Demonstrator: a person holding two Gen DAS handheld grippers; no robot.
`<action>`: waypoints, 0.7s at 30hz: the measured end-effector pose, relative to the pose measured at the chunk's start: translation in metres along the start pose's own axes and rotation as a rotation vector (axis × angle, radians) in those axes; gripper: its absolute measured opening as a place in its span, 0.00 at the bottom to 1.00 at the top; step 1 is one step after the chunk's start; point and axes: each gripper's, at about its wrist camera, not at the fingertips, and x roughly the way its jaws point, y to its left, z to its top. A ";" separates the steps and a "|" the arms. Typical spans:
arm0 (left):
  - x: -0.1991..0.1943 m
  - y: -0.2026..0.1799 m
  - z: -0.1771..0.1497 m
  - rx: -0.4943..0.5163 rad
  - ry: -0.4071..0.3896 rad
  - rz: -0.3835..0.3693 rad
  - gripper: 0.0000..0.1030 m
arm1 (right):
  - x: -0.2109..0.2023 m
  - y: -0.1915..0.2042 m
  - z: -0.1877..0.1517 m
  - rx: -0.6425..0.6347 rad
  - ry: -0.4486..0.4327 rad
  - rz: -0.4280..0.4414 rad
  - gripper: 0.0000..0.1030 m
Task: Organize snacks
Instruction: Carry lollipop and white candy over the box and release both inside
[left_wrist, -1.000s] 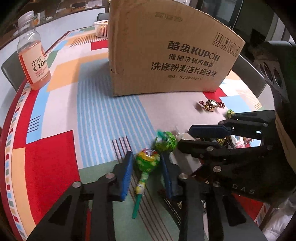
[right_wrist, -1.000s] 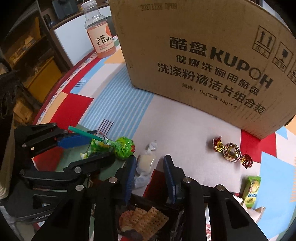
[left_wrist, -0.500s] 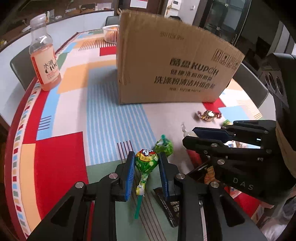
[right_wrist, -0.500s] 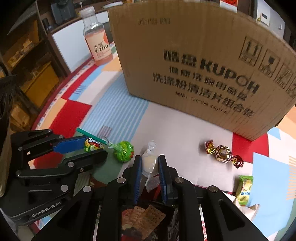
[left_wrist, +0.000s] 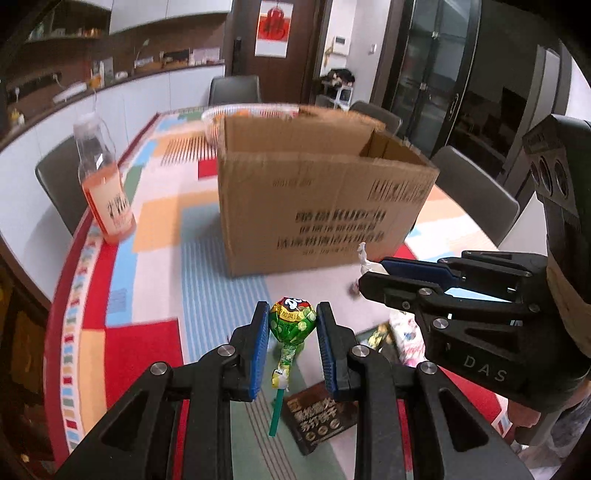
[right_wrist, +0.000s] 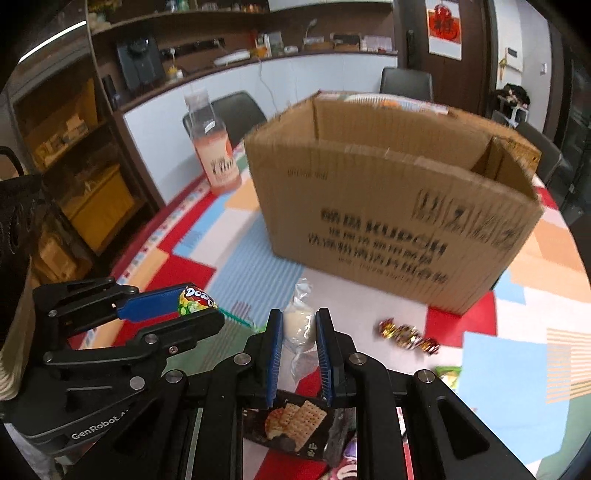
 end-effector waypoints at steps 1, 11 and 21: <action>-0.004 -0.003 0.005 0.005 -0.017 0.001 0.25 | -0.004 0.000 0.002 0.001 -0.015 -0.003 0.19; -0.027 -0.031 0.054 0.039 -0.147 0.003 0.25 | -0.048 -0.019 0.028 0.023 -0.158 -0.032 0.19; -0.022 -0.048 0.111 0.069 -0.219 0.005 0.25 | -0.072 -0.047 0.068 0.045 -0.264 -0.077 0.19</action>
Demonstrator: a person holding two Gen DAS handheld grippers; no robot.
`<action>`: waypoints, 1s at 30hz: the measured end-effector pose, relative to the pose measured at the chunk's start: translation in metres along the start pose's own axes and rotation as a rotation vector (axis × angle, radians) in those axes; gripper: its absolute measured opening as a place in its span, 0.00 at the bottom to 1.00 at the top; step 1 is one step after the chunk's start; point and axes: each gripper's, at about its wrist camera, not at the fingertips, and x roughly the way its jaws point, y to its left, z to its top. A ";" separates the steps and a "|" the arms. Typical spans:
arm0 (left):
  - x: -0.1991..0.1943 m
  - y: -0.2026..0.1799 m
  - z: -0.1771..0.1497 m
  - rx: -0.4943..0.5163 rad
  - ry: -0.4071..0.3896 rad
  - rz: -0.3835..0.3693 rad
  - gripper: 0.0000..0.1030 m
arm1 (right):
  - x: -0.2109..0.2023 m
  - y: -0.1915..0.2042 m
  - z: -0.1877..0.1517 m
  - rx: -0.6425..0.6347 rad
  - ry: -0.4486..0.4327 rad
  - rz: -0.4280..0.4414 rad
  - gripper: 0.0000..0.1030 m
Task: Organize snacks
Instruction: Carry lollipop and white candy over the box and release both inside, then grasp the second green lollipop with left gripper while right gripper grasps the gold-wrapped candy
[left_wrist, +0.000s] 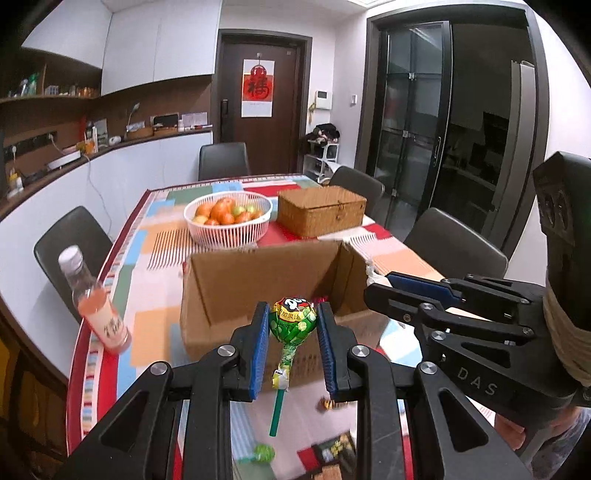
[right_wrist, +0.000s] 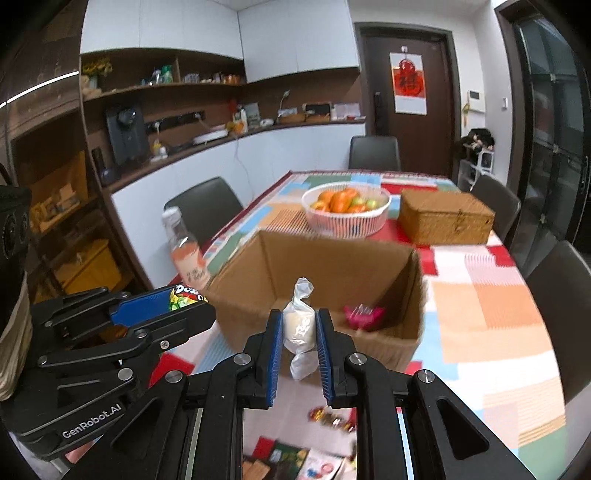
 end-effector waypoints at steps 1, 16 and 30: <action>0.004 0.000 0.004 0.002 0.000 -0.001 0.25 | 0.001 -0.004 0.005 -0.001 -0.008 -0.006 0.19; 0.071 0.012 0.056 -0.043 0.052 0.028 0.44 | 0.043 -0.033 0.046 0.003 0.014 -0.057 0.19; 0.017 0.011 0.005 -0.018 0.037 0.134 0.55 | 0.026 -0.028 0.014 0.015 0.022 -0.071 0.41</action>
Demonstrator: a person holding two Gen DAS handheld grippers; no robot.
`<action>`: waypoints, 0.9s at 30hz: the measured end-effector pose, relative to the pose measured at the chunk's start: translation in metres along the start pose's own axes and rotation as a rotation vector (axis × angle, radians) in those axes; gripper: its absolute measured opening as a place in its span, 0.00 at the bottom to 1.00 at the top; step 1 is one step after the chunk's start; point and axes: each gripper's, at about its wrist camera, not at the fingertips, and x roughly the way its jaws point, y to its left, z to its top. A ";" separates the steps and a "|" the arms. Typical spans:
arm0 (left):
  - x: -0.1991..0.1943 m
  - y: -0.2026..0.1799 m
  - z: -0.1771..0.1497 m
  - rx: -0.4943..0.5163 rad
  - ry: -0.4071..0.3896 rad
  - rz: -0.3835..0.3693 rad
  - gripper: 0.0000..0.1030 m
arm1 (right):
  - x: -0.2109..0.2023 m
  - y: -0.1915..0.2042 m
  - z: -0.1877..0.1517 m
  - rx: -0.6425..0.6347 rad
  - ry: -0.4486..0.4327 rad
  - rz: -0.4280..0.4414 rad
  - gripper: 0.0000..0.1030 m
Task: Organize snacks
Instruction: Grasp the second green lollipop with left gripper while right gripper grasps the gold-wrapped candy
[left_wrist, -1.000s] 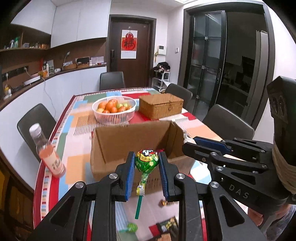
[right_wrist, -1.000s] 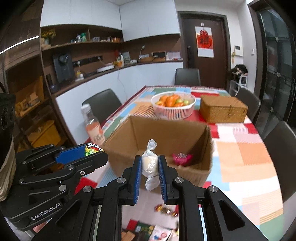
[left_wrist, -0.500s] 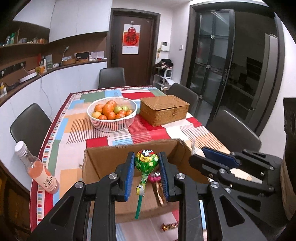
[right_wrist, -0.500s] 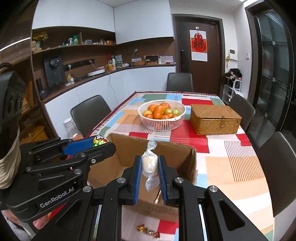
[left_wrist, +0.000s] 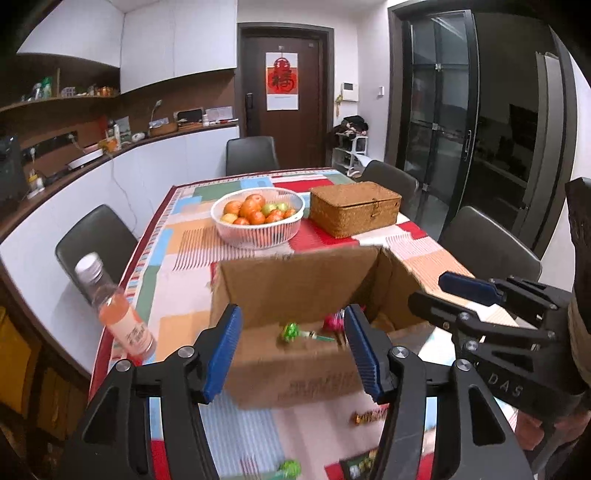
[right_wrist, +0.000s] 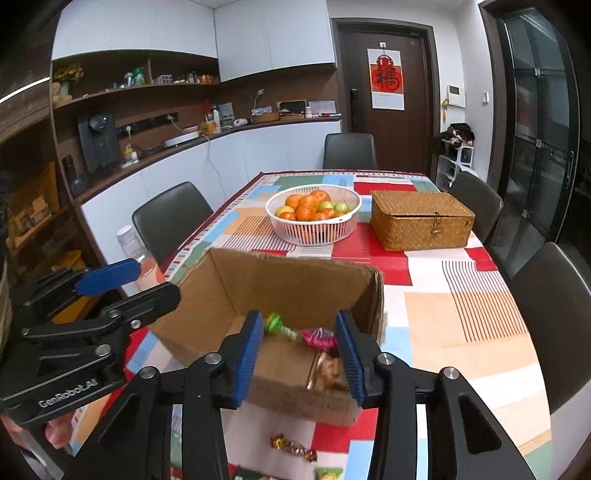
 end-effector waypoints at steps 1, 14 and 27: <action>-0.004 0.001 -0.004 -0.004 0.000 0.001 0.55 | -0.003 0.003 -0.003 -0.007 -0.001 0.005 0.41; -0.055 0.008 -0.072 -0.056 0.049 0.029 0.59 | -0.031 0.036 -0.059 -0.071 0.056 0.062 0.41; -0.022 0.010 -0.143 -0.100 0.258 0.006 0.59 | -0.009 0.037 -0.109 -0.092 0.217 0.045 0.41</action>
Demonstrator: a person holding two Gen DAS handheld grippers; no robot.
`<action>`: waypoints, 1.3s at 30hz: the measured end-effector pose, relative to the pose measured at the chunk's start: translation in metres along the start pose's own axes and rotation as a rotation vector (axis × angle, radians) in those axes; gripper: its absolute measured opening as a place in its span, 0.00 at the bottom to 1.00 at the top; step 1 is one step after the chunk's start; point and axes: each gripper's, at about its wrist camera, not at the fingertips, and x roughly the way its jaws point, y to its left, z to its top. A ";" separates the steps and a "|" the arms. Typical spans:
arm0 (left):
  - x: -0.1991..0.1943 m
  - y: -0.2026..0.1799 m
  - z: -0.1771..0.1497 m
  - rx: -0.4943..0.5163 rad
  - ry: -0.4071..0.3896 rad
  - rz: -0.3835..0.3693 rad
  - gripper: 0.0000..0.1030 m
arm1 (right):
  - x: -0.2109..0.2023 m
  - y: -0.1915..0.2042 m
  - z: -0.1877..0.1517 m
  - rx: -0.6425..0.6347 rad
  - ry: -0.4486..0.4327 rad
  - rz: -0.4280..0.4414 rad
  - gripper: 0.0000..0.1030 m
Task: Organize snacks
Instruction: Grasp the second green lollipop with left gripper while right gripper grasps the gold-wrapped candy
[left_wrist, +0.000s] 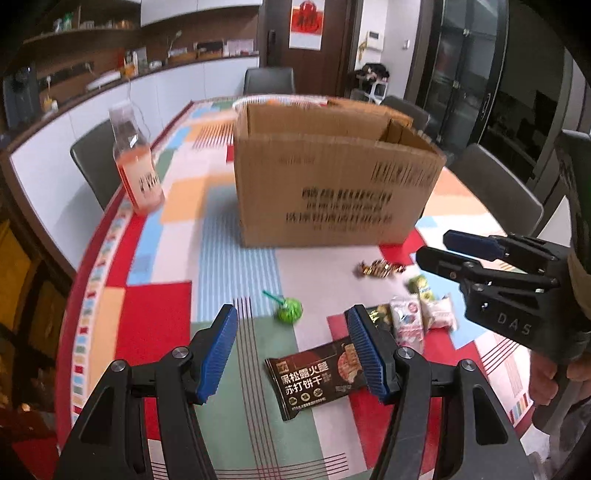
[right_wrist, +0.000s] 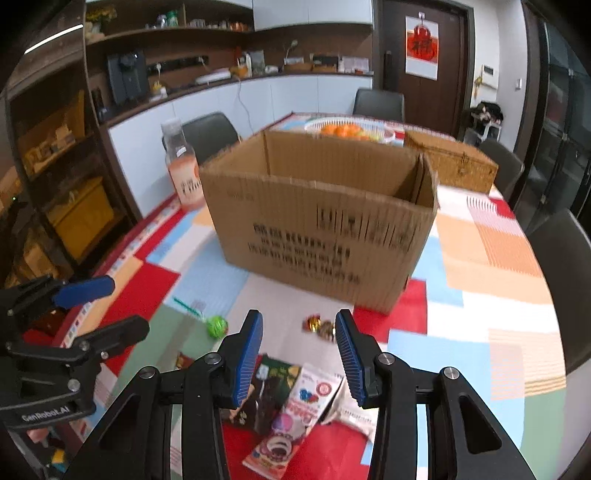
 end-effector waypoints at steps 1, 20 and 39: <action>0.008 0.002 -0.002 -0.009 0.016 -0.006 0.59 | 0.004 -0.001 -0.001 -0.001 0.011 -0.005 0.41; 0.094 0.010 0.001 -0.027 0.141 -0.017 0.53 | 0.091 -0.020 -0.007 -0.045 0.209 -0.046 0.41; 0.127 0.001 0.015 -0.036 0.197 -0.053 0.26 | 0.128 -0.022 -0.003 -0.077 0.285 -0.035 0.34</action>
